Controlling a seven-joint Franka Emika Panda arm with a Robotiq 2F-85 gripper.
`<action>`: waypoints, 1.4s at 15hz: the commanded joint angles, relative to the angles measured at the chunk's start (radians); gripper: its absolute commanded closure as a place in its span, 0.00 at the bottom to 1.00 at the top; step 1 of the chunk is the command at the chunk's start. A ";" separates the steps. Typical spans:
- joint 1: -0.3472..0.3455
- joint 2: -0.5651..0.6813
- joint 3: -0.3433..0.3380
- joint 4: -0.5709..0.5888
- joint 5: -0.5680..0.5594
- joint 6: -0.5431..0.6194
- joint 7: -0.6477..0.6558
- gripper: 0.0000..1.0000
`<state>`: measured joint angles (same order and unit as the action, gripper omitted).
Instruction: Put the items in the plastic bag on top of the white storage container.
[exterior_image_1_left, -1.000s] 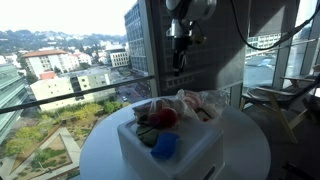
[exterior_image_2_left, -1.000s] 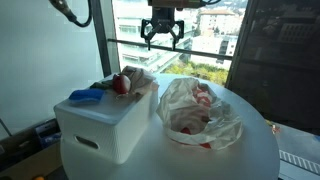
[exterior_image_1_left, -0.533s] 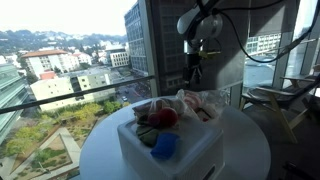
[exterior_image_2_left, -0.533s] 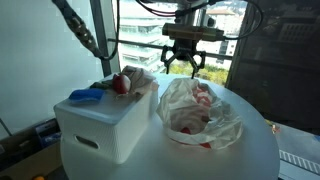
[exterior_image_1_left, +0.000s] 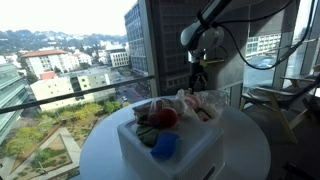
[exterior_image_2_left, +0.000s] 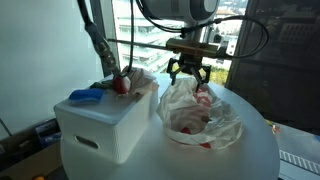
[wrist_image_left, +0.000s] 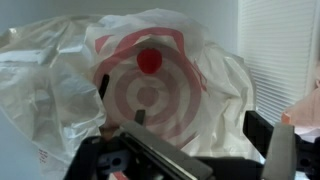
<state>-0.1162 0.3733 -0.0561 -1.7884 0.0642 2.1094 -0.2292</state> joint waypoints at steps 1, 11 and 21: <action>-0.006 -0.001 0.007 0.002 -0.003 -0.003 0.002 0.00; -0.061 0.247 -0.005 0.137 0.212 0.060 0.242 0.00; -0.071 0.466 -0.035 0.346 0.258 0.148 0.562 0.00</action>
<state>-0.2094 0.7742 -0.0748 -1.5221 0.3070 2.2205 0.2468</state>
